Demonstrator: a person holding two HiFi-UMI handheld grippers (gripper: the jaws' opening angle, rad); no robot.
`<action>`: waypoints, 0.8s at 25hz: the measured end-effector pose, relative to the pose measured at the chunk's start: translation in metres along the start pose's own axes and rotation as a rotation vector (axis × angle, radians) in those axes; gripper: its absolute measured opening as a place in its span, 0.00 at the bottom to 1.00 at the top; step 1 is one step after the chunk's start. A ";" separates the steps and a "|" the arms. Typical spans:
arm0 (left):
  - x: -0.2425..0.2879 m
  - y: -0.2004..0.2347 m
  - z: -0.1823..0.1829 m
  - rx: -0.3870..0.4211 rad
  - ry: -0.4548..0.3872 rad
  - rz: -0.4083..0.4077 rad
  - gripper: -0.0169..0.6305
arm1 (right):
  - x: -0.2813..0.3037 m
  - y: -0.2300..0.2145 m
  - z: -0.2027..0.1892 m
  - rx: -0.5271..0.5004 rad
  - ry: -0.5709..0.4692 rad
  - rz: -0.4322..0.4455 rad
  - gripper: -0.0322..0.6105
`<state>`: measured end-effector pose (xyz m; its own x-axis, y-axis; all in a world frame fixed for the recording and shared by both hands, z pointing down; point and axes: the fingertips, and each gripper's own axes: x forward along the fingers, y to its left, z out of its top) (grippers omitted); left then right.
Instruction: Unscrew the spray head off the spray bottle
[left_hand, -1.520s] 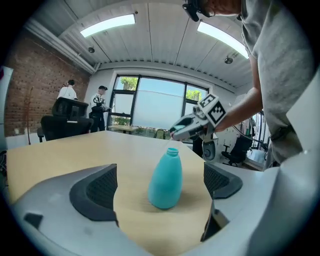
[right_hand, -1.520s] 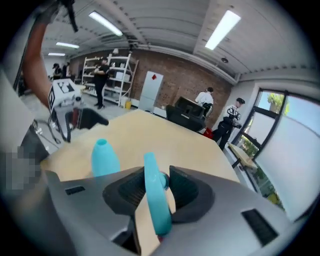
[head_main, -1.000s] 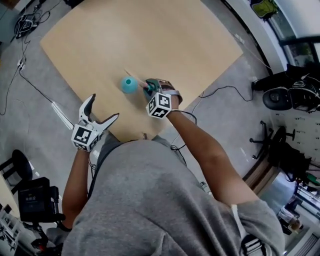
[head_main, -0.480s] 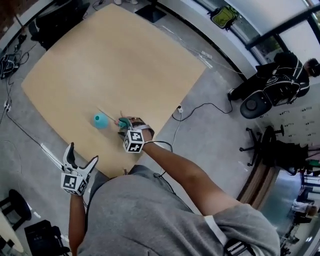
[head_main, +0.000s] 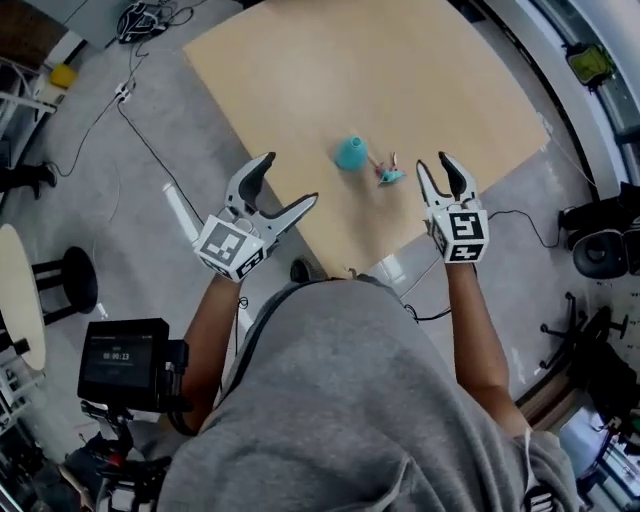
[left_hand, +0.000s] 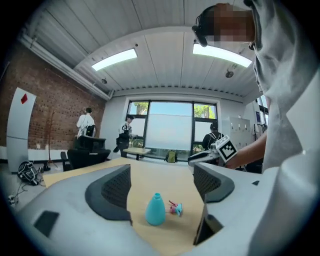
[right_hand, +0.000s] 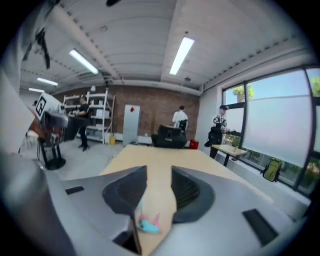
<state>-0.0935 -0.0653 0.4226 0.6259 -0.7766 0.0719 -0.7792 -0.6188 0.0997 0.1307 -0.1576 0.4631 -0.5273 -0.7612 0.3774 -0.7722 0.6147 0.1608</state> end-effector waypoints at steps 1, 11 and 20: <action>-0.013 0.007 0.016 0.022 -0.022 -0.004 0.59 | -0.007 0.013 0.033 0.050 -0.067 0.000 0.18; -0.093 -0.004 0.121 0.016 -0.124 -0.058 0.03 | -0.105 0.136 0.199 0.128 -0.429 0.254 0.06; -0.116 -0.016 0.141 0.096 -0.145 -0.081 0.03 | -0.127 0.166 0.197 0.125 -0.421 0.250 0.06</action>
<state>-0.1589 0.0182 0.2731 0.6810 -0.7282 -0.0768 -0.7302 -0.6833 0.0034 -0.0003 0.0006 0.2617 -0.7790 -0.6269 -0.0145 -0.6268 0.7791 -0.0079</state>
